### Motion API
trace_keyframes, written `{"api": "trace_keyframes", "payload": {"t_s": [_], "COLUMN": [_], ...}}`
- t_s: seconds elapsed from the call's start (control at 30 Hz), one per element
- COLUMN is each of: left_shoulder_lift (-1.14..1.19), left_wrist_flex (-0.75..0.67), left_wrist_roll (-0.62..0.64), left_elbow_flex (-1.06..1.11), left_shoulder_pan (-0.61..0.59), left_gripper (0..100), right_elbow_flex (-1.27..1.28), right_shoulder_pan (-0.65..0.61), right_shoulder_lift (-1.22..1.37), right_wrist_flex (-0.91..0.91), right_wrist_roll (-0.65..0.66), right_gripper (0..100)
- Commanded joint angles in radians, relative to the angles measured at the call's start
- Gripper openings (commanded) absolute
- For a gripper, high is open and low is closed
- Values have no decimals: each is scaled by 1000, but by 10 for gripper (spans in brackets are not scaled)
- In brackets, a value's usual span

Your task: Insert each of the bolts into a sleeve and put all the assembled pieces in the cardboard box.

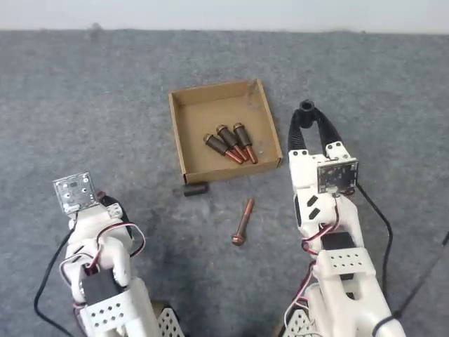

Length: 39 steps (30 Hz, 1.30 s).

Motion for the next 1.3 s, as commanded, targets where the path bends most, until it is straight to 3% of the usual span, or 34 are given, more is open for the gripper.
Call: {"api": "trace_keyframes", "payload": {"t_s": [0.0,0.4,0.83,1.27], "left_shoulder_lift": [-12,-12,-12,-12], "left_wrist_flex": [5,3,2,-2], "left_wrist_roll": [-15,-15,-15,-17], "left_elbow_flex": [-12,-12,-12,-12], "left_shoulder_pan": [5,5,48,49], "left_gripper": [11,11,11,11], "right_elbow_flex": [-21,-187,-494,-290], "right_shoulder_pan": [-25,-28,-188,-395], "right_shoulder_lift": [45,556,1015,1061], "right_wrist_flex": [-70,-458,-544,-765], "right_wrist_roll": [-2,-2,2,5], "right_gripper": [6,6,6,6]}}
